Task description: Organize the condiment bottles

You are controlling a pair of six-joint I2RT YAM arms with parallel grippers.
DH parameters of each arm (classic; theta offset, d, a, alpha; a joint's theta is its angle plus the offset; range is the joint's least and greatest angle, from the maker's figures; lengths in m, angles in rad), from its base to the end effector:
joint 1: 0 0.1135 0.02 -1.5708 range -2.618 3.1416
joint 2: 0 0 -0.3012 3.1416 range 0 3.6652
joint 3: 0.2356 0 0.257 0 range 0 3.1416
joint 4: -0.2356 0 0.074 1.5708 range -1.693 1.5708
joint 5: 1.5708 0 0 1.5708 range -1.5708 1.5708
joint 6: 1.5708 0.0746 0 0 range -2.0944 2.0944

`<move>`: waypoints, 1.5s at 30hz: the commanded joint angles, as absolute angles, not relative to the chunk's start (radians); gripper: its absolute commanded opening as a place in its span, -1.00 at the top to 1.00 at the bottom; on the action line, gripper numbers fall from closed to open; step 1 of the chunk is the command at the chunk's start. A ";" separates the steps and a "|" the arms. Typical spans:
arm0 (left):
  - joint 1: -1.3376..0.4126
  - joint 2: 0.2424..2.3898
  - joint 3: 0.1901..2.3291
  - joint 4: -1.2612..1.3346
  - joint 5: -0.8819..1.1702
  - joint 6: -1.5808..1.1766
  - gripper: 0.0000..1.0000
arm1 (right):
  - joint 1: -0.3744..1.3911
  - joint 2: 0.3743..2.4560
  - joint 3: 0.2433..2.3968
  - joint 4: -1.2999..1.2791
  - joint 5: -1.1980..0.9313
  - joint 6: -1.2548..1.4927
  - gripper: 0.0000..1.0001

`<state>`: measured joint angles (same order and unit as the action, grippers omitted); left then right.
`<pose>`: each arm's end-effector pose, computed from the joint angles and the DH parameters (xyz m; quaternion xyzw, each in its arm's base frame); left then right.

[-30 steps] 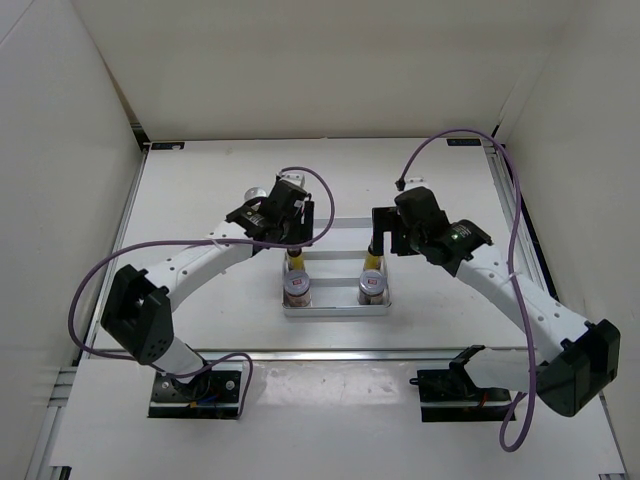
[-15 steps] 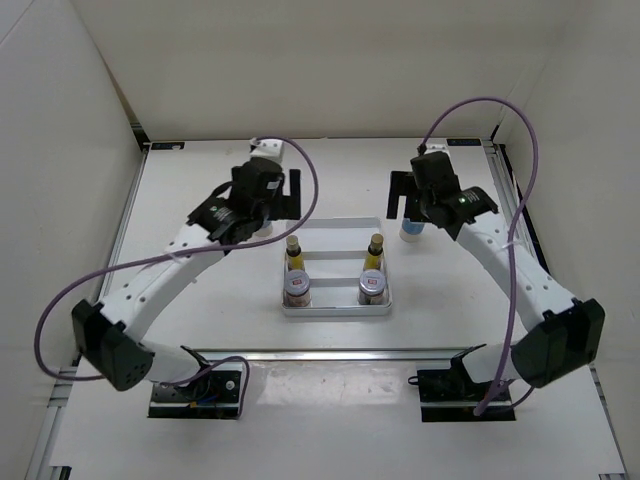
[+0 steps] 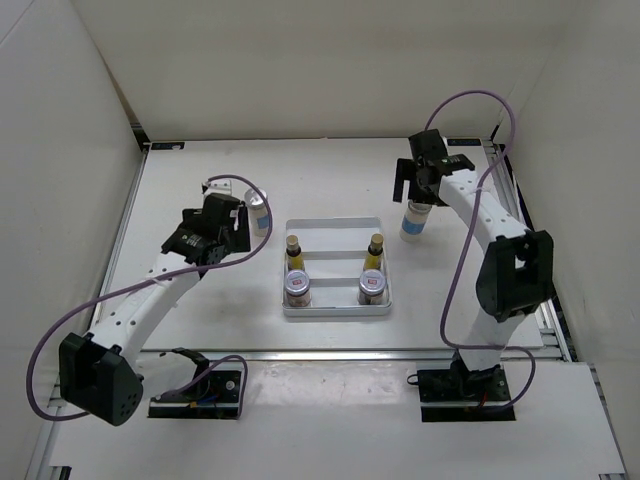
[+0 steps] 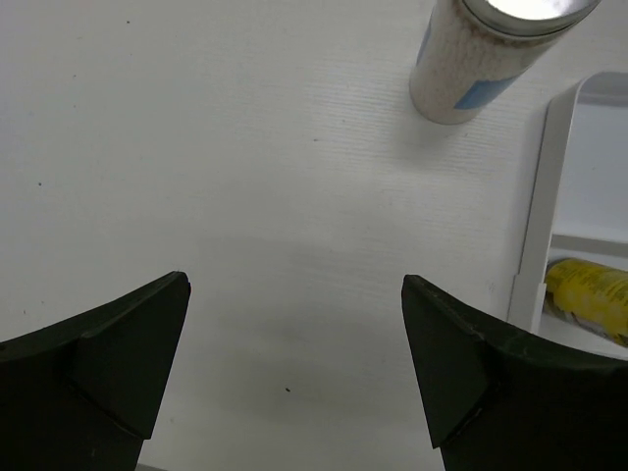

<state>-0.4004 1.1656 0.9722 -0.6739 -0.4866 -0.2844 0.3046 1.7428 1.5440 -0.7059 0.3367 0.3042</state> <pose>0.2425 -0.0648 0.2944 -0.0300 0.9144 0.1008 0.3909 0.4058 0.1017 0.3062 0.0546 0.9317 -0.0545 0.3549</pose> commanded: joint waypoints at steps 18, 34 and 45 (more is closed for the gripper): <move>-0.399 1.187 0.991 -0.611 -0.486 -0.272 -1.00 | 0.334 1.648 1.690 -0.750 0.263 0.278 0.52; -0.399 1.187 1.000 -0.611 -0.486 -0.272 -1.00 | 0.557 1.719 1.671 -0.720 0.186 0.216 0.57; -0.399 1.197 0.991 -0.611 -0.483 -0.272 -1.00 | 0.568 1.879 1.672 -0.709 0.219 0.207 0.08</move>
